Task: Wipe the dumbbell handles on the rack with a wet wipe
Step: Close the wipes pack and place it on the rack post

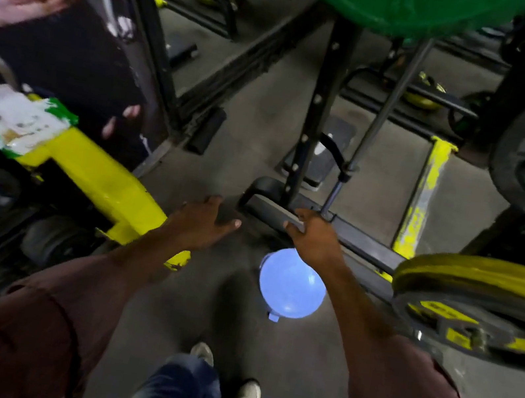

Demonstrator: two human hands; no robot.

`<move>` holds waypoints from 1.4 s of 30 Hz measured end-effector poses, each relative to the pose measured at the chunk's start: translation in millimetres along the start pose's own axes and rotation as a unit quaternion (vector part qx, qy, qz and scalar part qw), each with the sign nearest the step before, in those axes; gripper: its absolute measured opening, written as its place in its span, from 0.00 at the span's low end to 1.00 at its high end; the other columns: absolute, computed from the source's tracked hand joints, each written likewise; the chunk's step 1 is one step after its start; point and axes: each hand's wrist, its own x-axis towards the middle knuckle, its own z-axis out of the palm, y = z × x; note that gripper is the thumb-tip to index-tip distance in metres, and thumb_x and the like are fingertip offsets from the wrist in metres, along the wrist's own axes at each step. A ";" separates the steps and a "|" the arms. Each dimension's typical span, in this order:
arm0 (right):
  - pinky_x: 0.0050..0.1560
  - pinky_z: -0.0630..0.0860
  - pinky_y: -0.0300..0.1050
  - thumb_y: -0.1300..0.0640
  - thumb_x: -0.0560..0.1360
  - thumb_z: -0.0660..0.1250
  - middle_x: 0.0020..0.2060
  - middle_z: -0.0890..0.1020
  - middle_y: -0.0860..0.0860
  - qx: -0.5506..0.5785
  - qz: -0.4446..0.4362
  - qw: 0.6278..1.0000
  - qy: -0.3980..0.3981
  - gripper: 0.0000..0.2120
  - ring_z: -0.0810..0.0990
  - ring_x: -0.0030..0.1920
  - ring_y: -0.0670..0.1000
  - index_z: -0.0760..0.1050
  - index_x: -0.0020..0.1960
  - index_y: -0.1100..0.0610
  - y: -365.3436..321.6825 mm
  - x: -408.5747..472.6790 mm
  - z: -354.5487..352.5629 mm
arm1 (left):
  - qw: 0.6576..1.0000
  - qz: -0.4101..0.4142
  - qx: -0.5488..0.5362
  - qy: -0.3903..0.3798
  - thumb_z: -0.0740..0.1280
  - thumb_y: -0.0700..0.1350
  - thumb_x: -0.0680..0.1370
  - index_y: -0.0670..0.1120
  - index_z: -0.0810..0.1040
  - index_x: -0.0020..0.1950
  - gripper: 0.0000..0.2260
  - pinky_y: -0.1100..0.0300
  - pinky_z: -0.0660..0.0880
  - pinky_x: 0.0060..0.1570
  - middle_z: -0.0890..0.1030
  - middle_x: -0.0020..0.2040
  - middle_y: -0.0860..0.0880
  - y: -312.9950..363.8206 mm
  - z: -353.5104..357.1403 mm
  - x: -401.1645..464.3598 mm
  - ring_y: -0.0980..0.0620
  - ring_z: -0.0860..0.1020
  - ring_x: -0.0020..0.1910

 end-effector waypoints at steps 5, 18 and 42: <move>0.61 0.73 0.49 0.42 0.78 0.66 0.64 0.79 0.56 -0.036 -0.092 0.995 0.006 0.23 0.77 0.64 0.59 0.73 0.69 0.52 -86.4 33.6 -1.4 | 0.998 -0.012 0.021 0.063 0.46 0.78 0.73 0.48 0.65 0.79 0.46 0.45 0.66 0.72 0.66 0.77 0.38 -43.2 -64.0 -12.0 0.36 0.67 0.75; 0.62 0.70 0.47 0.44 0.79 0.65 0.65 0.78 0.57 -0.082 -0.288 0.954 -0.021 0.23 0.76 0.65 0.59 0.73 0.69 0.57 -343.7 113.7 72.2 | 0.966 -0.128 -0.004 0.225 0.63 0.64 0.80 0.43 0.64 0.78 0.35 0.47 0.68 0.69 0.71 0.74 0.40 -227.2 -202.7 -38.8 0.38 0.71 0.72; 0.57 0.76 0.54 0.40 0.74 0.66 0.57 0.82 0.56 -0.153 -0.408 0.872 -0.222 0.24 0.80 0.58 0.60 0.75 0.63 0.54 -522.3 290.3 258.0 | 0.914 -0.319 -0.135 0.210 0.66 0.63 0.79 0.41 0.67 0.76 0.34 0.46 0.70 0.68 0.72 0.72 0.40 -419.1 -240.4 49.6 0.40 0.73 0.69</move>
